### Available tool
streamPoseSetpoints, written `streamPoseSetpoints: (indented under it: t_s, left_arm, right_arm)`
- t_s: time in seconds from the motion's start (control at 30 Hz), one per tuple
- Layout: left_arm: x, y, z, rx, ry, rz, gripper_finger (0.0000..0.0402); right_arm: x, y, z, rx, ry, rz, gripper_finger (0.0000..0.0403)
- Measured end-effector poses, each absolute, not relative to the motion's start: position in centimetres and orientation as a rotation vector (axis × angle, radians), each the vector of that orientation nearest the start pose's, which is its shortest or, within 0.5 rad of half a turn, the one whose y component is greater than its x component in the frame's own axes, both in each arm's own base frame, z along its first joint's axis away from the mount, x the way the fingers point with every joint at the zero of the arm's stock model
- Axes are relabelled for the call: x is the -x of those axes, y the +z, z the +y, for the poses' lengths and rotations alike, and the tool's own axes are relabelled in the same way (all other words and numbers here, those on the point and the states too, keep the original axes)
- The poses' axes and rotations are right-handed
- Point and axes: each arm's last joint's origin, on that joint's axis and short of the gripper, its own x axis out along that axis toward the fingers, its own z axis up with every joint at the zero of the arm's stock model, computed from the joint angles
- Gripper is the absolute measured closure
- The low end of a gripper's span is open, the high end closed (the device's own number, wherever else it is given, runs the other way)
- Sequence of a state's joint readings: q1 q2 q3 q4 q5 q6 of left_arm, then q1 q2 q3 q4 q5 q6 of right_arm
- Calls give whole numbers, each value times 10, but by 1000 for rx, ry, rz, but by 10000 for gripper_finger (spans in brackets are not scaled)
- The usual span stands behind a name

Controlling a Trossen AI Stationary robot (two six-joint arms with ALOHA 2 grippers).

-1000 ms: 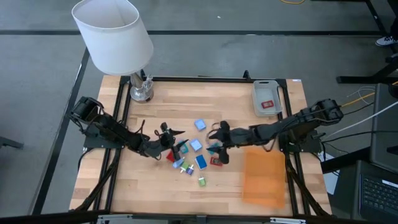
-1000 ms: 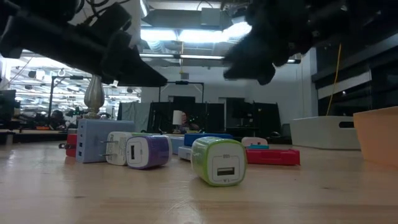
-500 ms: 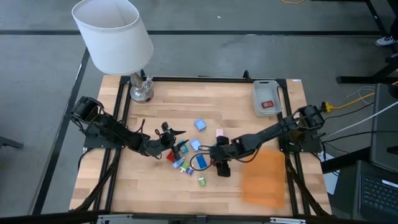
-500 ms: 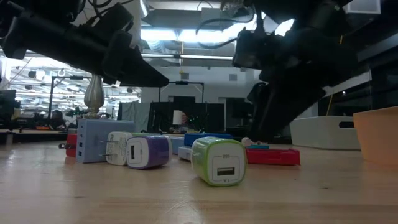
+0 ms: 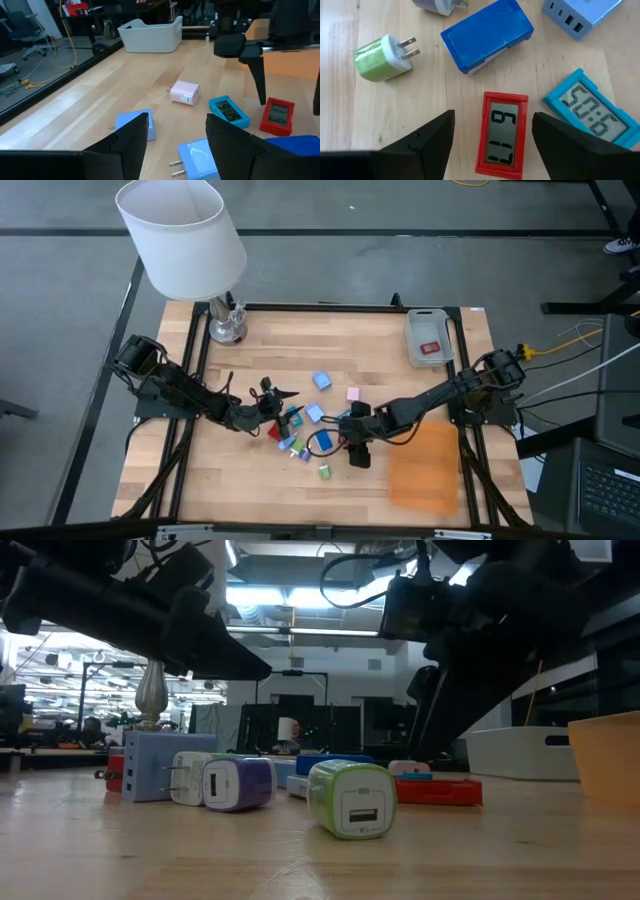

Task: Pick & Place Office items
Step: Put the red digital clock into the gray bin

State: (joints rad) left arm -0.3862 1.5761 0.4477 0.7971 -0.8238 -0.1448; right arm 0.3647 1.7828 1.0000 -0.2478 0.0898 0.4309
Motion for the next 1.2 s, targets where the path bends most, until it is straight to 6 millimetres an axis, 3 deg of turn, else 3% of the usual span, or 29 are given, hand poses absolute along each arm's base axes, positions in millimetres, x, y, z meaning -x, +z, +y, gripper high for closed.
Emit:
streamPoseSetpoints:
  t_s: [0.4, 0.63, 0.87, 1.0, 1.2]
  left_arm:
    - [-252, 143, -80, -37, 445, 241, 208]
    - [-252, 143, -80, -29, 443, 240, 208]
    - [-252, 143, -80, -29, 444, 240, 208]
    - [-252, 143, -80, -29, 444, 240, 208]
    - [-252, 143, -80, -29, 444, 240, 208]
  right_arm:
    - [-319, 144, 121, -176, 5, 1052, 140]
    - [-321, 123, 122, -172, -19, 1115, 140]
    - [-323, 117, 121, -145, -68, 1103, 142]
    - [-324, 117, 118, -149, -83, 1100, 172]
    - [-323, 116, 118, -152, -82, 1109, 266]
